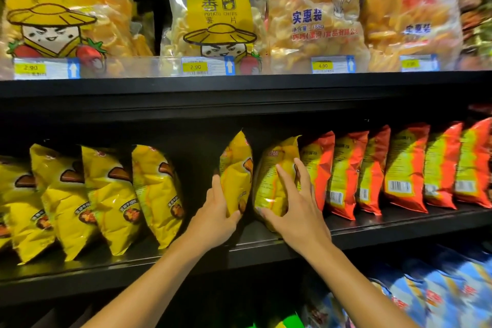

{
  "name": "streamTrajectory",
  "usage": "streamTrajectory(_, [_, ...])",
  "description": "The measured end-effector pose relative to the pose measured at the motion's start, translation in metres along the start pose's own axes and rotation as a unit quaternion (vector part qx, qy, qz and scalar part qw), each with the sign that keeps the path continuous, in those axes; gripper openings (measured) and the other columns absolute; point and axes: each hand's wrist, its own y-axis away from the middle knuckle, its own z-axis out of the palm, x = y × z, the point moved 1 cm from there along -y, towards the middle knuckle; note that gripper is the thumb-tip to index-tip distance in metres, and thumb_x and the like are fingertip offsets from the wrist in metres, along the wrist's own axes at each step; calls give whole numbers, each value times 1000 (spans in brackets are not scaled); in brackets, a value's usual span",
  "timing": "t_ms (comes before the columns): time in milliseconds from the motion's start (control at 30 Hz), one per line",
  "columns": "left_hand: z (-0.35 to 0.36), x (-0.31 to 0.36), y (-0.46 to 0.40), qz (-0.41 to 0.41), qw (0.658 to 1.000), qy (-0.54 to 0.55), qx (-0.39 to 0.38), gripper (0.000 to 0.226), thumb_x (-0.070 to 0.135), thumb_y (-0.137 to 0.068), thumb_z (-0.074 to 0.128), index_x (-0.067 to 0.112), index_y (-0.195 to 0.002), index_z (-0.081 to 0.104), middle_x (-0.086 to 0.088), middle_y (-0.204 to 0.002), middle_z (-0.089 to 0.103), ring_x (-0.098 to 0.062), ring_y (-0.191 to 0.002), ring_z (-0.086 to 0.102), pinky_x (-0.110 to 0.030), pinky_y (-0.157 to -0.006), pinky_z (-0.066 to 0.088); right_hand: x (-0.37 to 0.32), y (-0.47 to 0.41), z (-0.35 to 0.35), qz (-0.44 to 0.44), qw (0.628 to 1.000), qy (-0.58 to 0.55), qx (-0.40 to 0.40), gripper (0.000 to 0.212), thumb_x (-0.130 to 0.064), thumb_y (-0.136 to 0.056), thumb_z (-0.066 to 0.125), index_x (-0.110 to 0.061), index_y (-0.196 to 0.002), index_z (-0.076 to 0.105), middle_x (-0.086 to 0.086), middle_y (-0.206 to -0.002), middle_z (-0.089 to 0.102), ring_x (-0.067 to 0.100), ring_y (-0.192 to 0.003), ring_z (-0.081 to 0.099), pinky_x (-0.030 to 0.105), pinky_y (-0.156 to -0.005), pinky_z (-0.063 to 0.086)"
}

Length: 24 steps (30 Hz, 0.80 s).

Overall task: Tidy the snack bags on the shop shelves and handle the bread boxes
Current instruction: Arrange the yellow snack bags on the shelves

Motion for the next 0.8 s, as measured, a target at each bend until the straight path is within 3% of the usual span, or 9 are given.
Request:
streamTrajectory(100, [7,13,5,2,997,-79,10,103,43,-101,60,24,-157,-25,-5,-155,28,-25,-122,57,-35,-87,48,3,-1,2,-4,1000,-2,3,98,-54,-85,78,-44,-161,17,-24,-165,-18,12,-157,2,45,-107,48])
streamTrajectory(167, [14,15,9,16,993,-119,-9,107,46,-101,59,23,-155,-30,-6,-156,25,-22,-118,60,-33,-83,48,5,-1,3,-6,1000,2,1,98,-54,-85,78,-43,-161,17,-22,-166,-18,13,-157,2,44,-106,48])
streamTrajectory(400, [13,12,7,13,990,-137,-1,110,47,-98,62,25,-156,-30,-4,-156,22,-20,-123,55,-32,-88,49,10,-2,7,-18,1000,2,1,97,-54,-85,78,-44,-160,18,-21,-166,-16,14,-157,3,43,-105,49])
streamTrajectory(600, [-4,8,20,29,992,-119,30,107,59,-95,60,34,-159,-22,2,-166,10,-22,-149,27,-41,-110,45,10,0,5,-44,998,-23,44,85,-48,-84,80,-37,-157,36,-15,-169,4,12,-156,11,38,-112,38])
streamTrajectory(733, [-45,-19,60,109,980,-141,86,73,57,-101,48,41,-162,10,18,-168,7,-7,-157,-1,-38,-124,30,0,8,-2,-106,985,-68,119,60,-27,-87,81,-29,-142,57,-12,-160,34,15,-147,33,25,-111,31])
streamTrajectory(800, [-70,-50,83,169,956,-202,130,59,56,-102,41,39,-158,30,19,-165,20,-9,-158,1,-39,-125,27,-16,13,-1,-151,975,-84,141,58,-20,-86,81,-21,-140,59,-6,-155,44,19,-141,42,13,-113,26])
